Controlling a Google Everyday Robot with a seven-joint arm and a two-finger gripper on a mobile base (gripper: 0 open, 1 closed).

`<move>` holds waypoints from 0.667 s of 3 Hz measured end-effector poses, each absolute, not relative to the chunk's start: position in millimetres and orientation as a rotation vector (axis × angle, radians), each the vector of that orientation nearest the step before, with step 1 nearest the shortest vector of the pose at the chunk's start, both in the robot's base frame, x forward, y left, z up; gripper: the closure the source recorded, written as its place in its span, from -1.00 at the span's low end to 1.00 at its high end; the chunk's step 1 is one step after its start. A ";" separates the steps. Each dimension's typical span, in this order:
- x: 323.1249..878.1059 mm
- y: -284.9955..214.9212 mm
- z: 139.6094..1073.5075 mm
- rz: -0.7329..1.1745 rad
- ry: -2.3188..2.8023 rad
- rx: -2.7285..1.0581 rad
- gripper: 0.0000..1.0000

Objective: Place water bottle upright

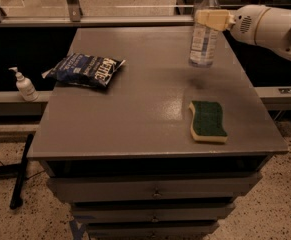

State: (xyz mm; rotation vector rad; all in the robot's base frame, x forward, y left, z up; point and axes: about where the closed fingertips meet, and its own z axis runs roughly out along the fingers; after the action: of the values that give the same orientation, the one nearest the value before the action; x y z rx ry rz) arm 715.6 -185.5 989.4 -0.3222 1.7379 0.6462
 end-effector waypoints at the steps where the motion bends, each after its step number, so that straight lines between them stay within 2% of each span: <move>1: 712.5 -182.1 1000.0 0.716 1.602 -0.400 1.00; 2: 698.7 -150.2 1021.4 0.731 1.404 -0.648 1.00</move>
Offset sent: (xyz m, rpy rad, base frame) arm -0.0313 0.0512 0.0454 -0.1751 -0.5964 0.4160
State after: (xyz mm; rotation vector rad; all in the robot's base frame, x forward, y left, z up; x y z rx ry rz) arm 698.7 -150.2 1021.4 -0.6481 1.4038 0.7311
